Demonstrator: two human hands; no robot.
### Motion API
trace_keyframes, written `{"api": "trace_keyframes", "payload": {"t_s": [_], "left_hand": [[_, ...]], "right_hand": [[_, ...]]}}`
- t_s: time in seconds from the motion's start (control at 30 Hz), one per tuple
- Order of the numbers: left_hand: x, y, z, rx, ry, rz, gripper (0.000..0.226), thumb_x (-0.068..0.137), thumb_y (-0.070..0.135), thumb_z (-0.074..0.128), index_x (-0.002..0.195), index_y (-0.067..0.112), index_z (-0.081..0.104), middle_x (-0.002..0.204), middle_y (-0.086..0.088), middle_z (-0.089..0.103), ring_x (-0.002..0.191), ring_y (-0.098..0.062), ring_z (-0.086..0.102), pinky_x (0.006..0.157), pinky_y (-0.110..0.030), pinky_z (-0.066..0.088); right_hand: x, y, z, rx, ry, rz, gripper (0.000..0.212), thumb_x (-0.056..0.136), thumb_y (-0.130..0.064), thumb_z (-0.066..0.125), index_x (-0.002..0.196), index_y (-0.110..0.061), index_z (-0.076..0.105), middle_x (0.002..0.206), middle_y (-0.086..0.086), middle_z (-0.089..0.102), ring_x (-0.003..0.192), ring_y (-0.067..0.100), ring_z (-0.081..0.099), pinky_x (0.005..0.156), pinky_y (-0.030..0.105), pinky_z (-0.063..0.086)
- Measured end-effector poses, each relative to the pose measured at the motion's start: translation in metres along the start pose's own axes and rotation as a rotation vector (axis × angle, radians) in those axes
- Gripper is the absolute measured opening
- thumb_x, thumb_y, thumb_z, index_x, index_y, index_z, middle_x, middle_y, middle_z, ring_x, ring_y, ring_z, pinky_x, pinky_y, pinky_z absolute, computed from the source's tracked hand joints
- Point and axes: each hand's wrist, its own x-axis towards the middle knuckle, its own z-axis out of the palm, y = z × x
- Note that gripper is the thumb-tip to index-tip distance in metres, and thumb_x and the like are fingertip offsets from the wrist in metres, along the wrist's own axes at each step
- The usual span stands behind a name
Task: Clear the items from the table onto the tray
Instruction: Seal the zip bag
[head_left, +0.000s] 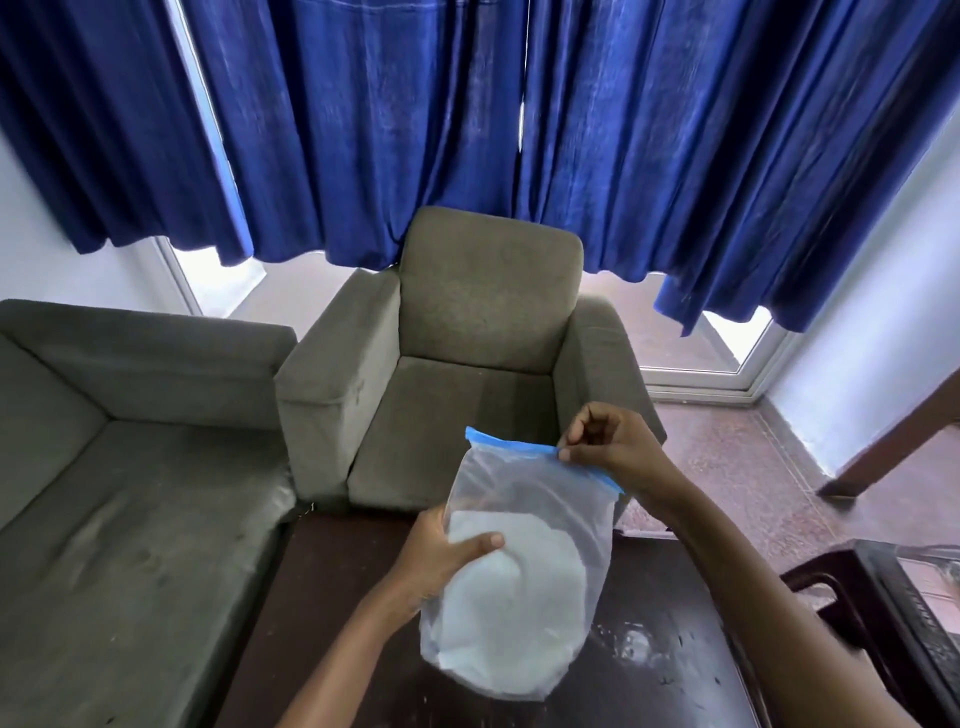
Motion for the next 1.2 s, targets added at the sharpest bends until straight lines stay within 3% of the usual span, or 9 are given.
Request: {"api": "trace_keyframes", "payload": {"t_s": [0.13,0.27,0.4,0.5,0.7,0.83,0.93,1.1,1.2], "left_hand": [[0.000,0.006,-0.006,-0.051,0.011,-0.013,0.065,0.043,0.037,0.083,0.101,0.010,0.068,0.092,-0.008,0.075,0.084,-0.021,0.073,0.066,-0.029,0.057],[0.003,0.010,-0.015,-0.162,0.094,0.006,0.066,0.043,0.035,0.084,0.101,0.008,0.068,0.094,-0.012,0.075,0.087,-0.028,0.072,0.073,-0.038,0.059],[0.008,0.013,-0.021,-0.232,0.119,0.019,0.063,0.045,0.034,0.082,0.102,0.012,0.070,0.095,-0.011,0.075,0.088,-0.026,0.072,0.076,-0.040,0.059],[0.014,0.012,-0.022,-0.233,0.124,0.018,0.063,0.045,0.036,0.082,0.102,0.013,0.070,0.096,-0.012,0.075,0.087,-0.025,0.072,0.072,-0.036,0.059],[0.022,0.019,-0.022,-0.128,0.095,0.075,0.069,0.044,0.042,0.080,0.106,0.014,0.063,0.099,-0.004,0.074,0.090,-0.018,0.071,0.067,-0.024,0.058],[0.027,0.025,-0.021,-0.085,0.128,0.146,0.080,0.048,0.044,0.080,0.122,0.028,0.054,0.109,0.003,0.071,0.093,-0.010,0.069,0.068,-0.019,0.056],[0.031,0.021,-0.023,-0.113,0.145,0.174,0.105,0.051,0.041,0.079,0.140,0.047,0.024,0.110,0.001,0.070,0.096,-0.016,0.069,0.076,-0.026,0.058],[0.032,0.026,-0.025,-0.133,0.150,0.245,0.042,0.079,0.012,0.073,0.114,0.033,0.062,0.118,0.004,0.067,0.100,-0.005,0.067,0.077,-0.016,0.055],[0.035,0.028,-0.023,-0.148,0.172,0.243,0.029,0.080,0.003,0.067,0.101,0.024,0.068,0.113,0.002,0.069,0.092,0.000,0.068,0.072,-0.012,0.053]], "right_hand": [[0.002,-0.007,0.009,-0.069,0.076,-0.045,0.022,0.074,0.013,0.068,0.072,-0.008,0.061,0.065,-0.005,0.066,0.060,-0.002,0.060,0.062,0.012,0.049],[-0.011,-0.001,0.007,0.125,0.384,0.065,0.028,0.083,-0.009,0.067,0.110,-0.010,0.061,0.098,0.004,0.067,0.085,0.009,0.062,0.072,0.021,0.050],[-0.036,0.024,0.028,0.405,0.141,0.310,0.045,0.079,-0.028,0.068,0.120,-0.017,0.055,0.107,0.008,0.071,0.090,0.020,0.070,0.069,0.033,0.056],[-0.041,0.033,0.045,0.508,-0.007,0.377,0.041,0.073,-0.020,0.075,0.111,-0.009,0.063,0.106,0.012,0.072,0.093,0.027,0.070,0.072,0.036,0.057],[-0.029,0.028,0.050,0.592,0.263,0.292,0.017,0.075,-0.005,0.068,0.092,-0.004,0.068,0.098,0.018,0.072,0.083,0.030,0.069,0.072,0.039,0.058],[-0.024,0.024,0.053,0.513,0.399,0.228,0.026,0.075,-0.003,0.072,0.099,-0.009,0.061,0.101,0.015,0.071,0.082,0.026,0.071,0.067,0.035,0.059],[-0.021,0.024,0.054,0.511,0.462,0.205,0.049,0.074,-0.002,0.074,0.117,-0.012,0.053,0.105,0.011,0.069,0.084,0.022,0.070,0.064,0.030,0.058],[-0.022,0.026,0.042,0.581,0.255,0.176,0.103,0.052,-0.005,0.082,0.133,-0.043,0.031,0.109,0.007,0.071,0.095,0.026,0.070,0.073,0.037,0.058],[-0.022,0.026,0.040,0.511,0.226,0.156,0.101,0.052,0.001,0.076,0.137,-0.037,0.036,0.104,0.008,0.072,0.093,0.026,0.070,0.074,0.039,0.058]]}}
